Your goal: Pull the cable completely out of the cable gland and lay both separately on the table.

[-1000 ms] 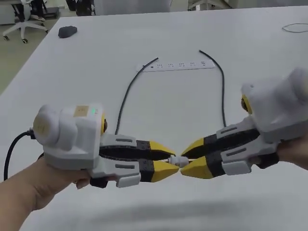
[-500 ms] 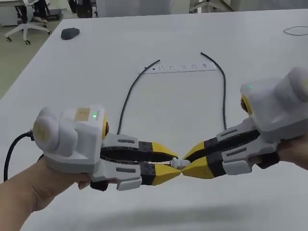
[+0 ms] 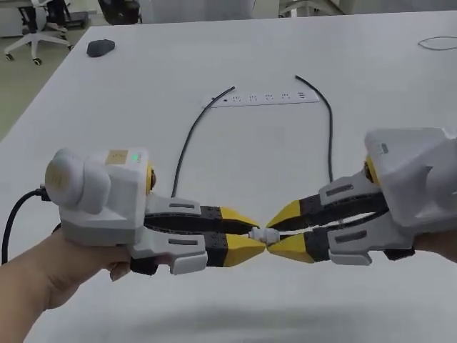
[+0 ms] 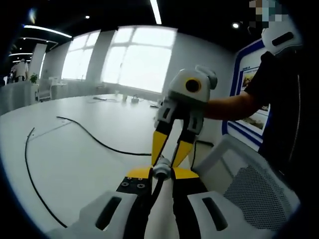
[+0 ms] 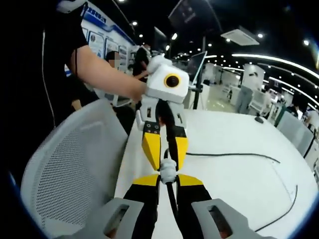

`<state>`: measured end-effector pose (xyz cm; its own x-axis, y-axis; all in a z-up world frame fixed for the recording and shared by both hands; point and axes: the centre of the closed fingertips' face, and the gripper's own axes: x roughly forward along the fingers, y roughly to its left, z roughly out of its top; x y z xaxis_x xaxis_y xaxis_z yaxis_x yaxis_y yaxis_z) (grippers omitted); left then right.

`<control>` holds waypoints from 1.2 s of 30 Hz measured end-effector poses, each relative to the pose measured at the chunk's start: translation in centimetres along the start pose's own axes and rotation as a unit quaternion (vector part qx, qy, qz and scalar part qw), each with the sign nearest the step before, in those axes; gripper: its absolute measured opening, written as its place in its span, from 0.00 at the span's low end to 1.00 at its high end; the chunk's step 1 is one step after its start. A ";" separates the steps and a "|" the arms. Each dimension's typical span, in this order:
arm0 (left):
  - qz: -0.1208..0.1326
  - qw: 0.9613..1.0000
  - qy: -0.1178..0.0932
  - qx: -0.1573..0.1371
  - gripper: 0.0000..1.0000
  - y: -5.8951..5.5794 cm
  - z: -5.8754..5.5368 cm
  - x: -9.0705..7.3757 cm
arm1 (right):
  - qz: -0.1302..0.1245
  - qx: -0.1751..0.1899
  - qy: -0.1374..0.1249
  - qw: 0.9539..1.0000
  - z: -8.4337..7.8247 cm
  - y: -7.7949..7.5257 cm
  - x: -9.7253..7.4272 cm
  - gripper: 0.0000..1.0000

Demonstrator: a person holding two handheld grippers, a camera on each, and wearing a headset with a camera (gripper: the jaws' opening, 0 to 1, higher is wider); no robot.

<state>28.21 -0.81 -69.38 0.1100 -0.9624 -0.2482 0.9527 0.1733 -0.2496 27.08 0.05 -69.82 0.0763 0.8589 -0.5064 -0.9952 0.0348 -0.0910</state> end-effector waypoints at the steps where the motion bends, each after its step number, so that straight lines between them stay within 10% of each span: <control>1: 0.000 1.000 0.000 0.001 0.15 0.0 0.0 0.0 | 0.000 -0.006 0.002 1.000 0.0 0.0 0.0 0.08; 20: 0.013 1.000 0.000 0.022 0.15 0.3 -0.8 -0.3 | -0.001 -0.001 0.038 0.999 -1.9 -0.7 -0.3 0.00; 30: 0.026 0.999 0.001 0.029 0.15 0.3 -0.5 -0.7 | -0.041 0.043 0.066 0.996 -3.7 -1.2 -2.2 0.00; 36: 0.032 0.999 0.002 0.031 0.15 0.1 -0.3 -1.4 | -0.087 0.052 0.131 0.986 -7.1 -1.7 -4.1 0.00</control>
<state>28.03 0.64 -69.34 0.1710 -0.9486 -0.2662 0.9595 0.2217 -0.1735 28.90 -7.19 -73.66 0.2454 0.6741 -0.6967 -0.9656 0.2334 -0.1144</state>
